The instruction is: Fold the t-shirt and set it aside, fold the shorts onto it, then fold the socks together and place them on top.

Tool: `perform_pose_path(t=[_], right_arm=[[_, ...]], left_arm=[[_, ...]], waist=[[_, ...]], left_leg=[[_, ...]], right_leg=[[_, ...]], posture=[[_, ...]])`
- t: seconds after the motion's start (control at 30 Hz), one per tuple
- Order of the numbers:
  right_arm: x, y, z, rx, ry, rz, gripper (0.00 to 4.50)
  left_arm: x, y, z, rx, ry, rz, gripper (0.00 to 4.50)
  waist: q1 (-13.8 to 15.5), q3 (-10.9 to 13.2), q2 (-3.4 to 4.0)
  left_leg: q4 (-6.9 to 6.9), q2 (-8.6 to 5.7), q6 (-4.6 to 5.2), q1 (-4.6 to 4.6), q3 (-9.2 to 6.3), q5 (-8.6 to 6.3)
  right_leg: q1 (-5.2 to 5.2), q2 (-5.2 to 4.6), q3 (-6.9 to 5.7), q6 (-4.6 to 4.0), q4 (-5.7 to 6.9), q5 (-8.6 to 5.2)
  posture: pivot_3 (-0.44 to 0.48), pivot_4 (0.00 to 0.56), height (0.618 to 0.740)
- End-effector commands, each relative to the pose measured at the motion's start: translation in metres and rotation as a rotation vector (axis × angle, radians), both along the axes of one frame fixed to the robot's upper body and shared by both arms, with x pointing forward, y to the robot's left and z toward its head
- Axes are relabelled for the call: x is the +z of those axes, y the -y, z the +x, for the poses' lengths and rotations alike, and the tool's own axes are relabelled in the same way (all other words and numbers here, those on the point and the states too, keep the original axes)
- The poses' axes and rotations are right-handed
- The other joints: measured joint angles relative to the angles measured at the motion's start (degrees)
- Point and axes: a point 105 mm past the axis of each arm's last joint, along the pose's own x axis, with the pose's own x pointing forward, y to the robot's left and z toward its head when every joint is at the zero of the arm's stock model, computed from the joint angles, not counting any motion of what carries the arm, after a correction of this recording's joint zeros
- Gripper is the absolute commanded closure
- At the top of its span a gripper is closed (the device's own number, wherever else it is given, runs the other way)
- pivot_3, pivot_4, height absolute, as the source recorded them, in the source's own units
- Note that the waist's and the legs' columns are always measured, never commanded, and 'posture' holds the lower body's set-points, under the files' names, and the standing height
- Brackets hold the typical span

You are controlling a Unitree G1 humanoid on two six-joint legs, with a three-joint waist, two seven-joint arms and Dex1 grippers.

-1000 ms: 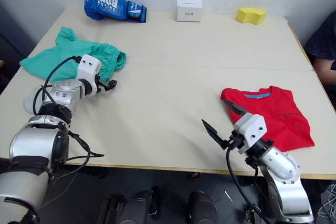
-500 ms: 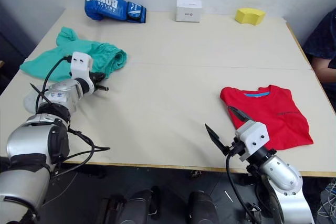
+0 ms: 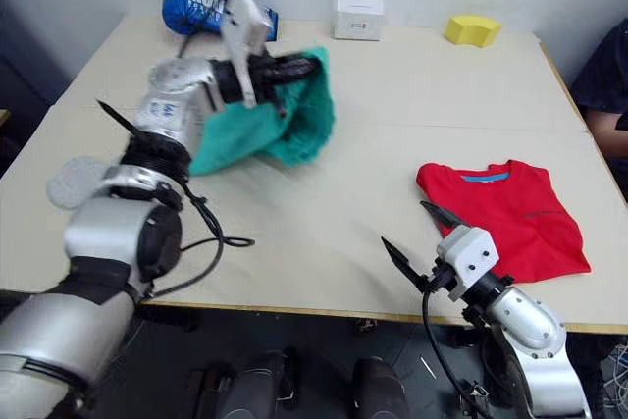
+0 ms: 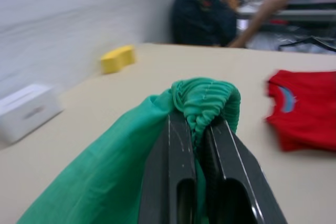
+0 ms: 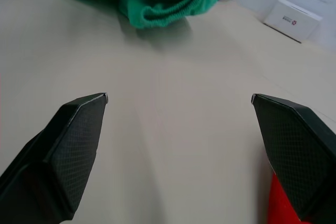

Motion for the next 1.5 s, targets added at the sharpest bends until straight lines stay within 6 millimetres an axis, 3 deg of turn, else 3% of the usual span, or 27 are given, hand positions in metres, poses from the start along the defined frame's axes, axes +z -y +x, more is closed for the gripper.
perform_pose_path(t=[0.03, 0.17, 0.27, 0.37, 0.43, 0.5, 0.63, 0.9, 1.07, 1.17, 1.33, 1.43, 1.5], right_arm=[[0.011, 0.019, 0.0, -0.037, 0.038, -0.032, 0.0], [0.012, 0.031, -0.001, -0.065, 0.036, -0.051, 0.0], [0.014, 0.029, -0.002, -0.067, 0.039, -0.035, 0.0], [0.02, 0.024, -0.002, -0.049, 0.047, -0.024, 0.0], [0.032, 0.02, 0.002, -0.06, 0.053, 0.101, 0.0], [0.042, 0.015, 0.005, -0.043, 0.053, 0.173, 0.0], [0.041, -0.023, 0.002, 0.169, 0.006, 0.032, 0.0], [0.019, -0.076, 0.01, 0.3, 0.012, -0.211, 0.0], [0.013, -0.096, 0.033, 0.228, 0.271, -0.488, 0.0], [0.01, -0.1, 0.047, 0.199, 0.315, -0.547, 0.0], [0.006, -0.096, 0.069, 0.131, 0.34, -0.605, 0.0], [0.01, -0.099, 0.073, 0.124, 0.375, -0.608, 0.61], [0.009, -0.098, 0.075, 0.113, 0.37, -0.601, 1.31]], left_arm=[[-0.037, 0.021, -0.026, -0.116, 0.001, 0.089, 4.48], [-0.084, 0.032, -0.055, -0.17, -0.123, 0.089, 4.48], [-0.113, 0.027, -0.067, -0.142, -0.122, 0.179, 3.6], [-0.111, 0.021, -0.075, -0.134, -0.161, 0.105, 2.72], [-0.094, 0.02, -0.086, -0.161, -0.166, -0.016, 1.99], [-0.09, 0.015, -0.101, -0.214, -0.179, -0.031, 1.41], [-0.104, -0.03, -0.11, -0.171, -0.18, 0.044, 0.07], [-0.115, -0.131, -0.081, 0.215, -0.028, 0.185, 0.03], [-0.139, -0.183, -0.063, 0.443, 0.026, 0.35, 0.03], [-0.149, -0.195, -0.058, 0.494, 0.034, 0.409, 0.03], [-0.147, -0.2, -0.048, 0.554, 0.048, 0.399, 0.03], [-0.147, -0.199, -0.046, 0.556, 0.041, 0.394, 0.0], [-0.148, -0.199, -0.045, 0.563, 0.037, 0.398, 0.0]], waist=[[-0.56, -0.02, 0.04], [-1.01, -0.01, 0.05], [-0.76, -0.01, 0.06], [-0.67, -0.02, 0.08], [-0.7, -0.02, 0.07], [-0.79, -0.03, 0.08], [-1.33, -0.16, 0.31], [-0.85, -0.16, 0.31], [-0.8, -0.16, 0.29], [-0.92, -0.18, 0.26], [-0.98, -0.19, 0.25], [-1.06, -0.19, 0.25], [-1.08, -0.19, 0.25]], left_leg=[[0.0, 0.02, -0.01, 0.05, 0.05, 0.0], [-0.02, 0.18, -0.05, 0.13, 0.12, 0.03], [0.06, 0.23, -0.08, 0.12, 0.1, 0.05], [0.16, 0.23, -0.05, 0.14, 0.09, 0.03], [0.18, 0.23, -0.01, 0.13, 0.07, -0.01], [0.21, 0.29, -0.04, 0.12, 0.02, -0.05], [0.21, 0.45, -0.17, 0.24, 0.19, -0.13], [0.23, 0.7, -0.28, 0.21, 0.28, -0.27], [0.25, 0.65, -0.24, 0.18, 0.45, -0.36], [0.28, 0.65, -0.23, 0.15, 0.47, -0.37], [0.35, 0.68, -0.25, 0.17, 0.52, -0.38], [0.38, 0.69, -0.25, 0.2, 0.56, -0.38], [0.38, 0.7, -0.25, 0.2, 0.59, -0.38]], right_leg=[[0.0, 0.01, 0.07, 0.0, 0.01, 0.0], [-0.02, 0.11, 0.15, 0.0, 0.06, 0.0], [-0.04, 0.12, 0.16, -0.01, 0.12, 0.0], [0.0, 0.05, 0.25, -0.01, 0.18, 0.0], [0.01, 0.01, 0.41, -0.01, 0.18, 0.0], [0.03, -0.05, 0.64, -0.02, 0.18, 0.0], [0.02, 0.04, 0.81, -0.04, 0.14, 0.0], [-0.13, 0.11, 0.84, -0.19, 0.18, -0.01], [-0.2, 0.08, 0.8, -0.21, 0.13, 0.01], [-0.23, 0.07, 0.8, -0.21, 0.13, 0.01], [-0.23, 0.1, 0.73, -0.21, 0.25, 0.02], [-0.26, 0.12, 0.69, -0.21, 0.38, 0.01], [-0.28, 0.12, 0.69, -0.21, 0.4, 0.01]], posture=[[0.0, 0.15, 0.74], [0.0, 0.15, 0.74], [0.0, 0.15, 0.74], [0.0, 0.15, 0.74], [0.0, 0.15, 0.74], [0.0, 0.15, 0.74], [0.0, 0.15, 0.74], [0.0, 0.15, 0.74], [0.0, 0.15, 0.74], [0.0, 0.15, 0.74], [0.0, 0.15, 0.74], [0.0, 0.15, 0.74], [0.0, 0.15, 0.74]])
